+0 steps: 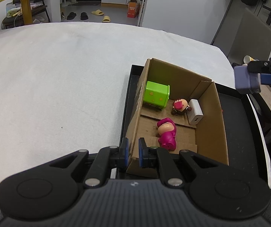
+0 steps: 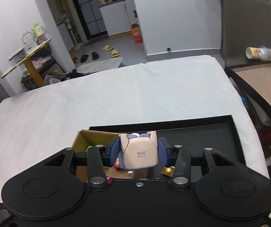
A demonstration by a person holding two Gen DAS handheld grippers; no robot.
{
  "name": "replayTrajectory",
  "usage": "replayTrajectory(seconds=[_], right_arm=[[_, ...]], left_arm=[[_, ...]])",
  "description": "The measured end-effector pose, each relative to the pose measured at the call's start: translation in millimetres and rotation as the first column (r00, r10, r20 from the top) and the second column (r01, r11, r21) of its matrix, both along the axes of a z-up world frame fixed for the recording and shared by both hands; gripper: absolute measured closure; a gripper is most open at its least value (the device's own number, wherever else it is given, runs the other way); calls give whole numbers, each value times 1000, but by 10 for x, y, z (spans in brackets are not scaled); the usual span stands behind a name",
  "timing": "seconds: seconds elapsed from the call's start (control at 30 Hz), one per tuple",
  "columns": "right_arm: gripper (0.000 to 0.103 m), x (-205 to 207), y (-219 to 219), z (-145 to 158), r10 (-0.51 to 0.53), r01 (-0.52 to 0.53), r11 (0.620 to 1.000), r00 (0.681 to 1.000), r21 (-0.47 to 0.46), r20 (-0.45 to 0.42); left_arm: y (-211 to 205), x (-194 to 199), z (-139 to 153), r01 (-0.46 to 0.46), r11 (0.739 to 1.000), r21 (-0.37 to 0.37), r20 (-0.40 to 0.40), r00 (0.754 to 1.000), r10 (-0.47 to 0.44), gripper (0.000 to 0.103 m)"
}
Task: Organize rigid objects
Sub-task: 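Carry the bunny cube with the right gripper over the box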
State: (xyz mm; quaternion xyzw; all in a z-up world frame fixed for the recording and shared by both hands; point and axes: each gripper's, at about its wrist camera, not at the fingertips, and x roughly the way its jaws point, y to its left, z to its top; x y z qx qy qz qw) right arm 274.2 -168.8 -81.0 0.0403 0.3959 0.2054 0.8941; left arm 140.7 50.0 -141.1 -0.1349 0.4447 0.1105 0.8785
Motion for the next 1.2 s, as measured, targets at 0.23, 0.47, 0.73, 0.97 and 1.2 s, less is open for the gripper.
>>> replayTrajectory(seconds=[0.23,0.47,0.73,0.97,1.2], right_arm=[[60,-53,247,4,60,-60,998,998,0,-13],[60,-102,488,-105,96,-95,995,994,4,-51],[60,-134,721,-286,126,-126,992,985,10,-116],[60,-105,942,-468,145,-145,989,975,13,-171],[60,-59,1046,-607,141,-134,990,962,45,-235]], left_arm=[[9,-2,5,3,1000,-6,4,1000,-3,93],[32,-8,-2,4,1000,-17,9,1000,-4,93],[51,-2,-17,3,1000,-27,11,1000,-3,93],[65,-9,-12,3,999,-37,14,1000,-3,93],[67,-12,-14,3,999,-37,14,1000,-3,93]])
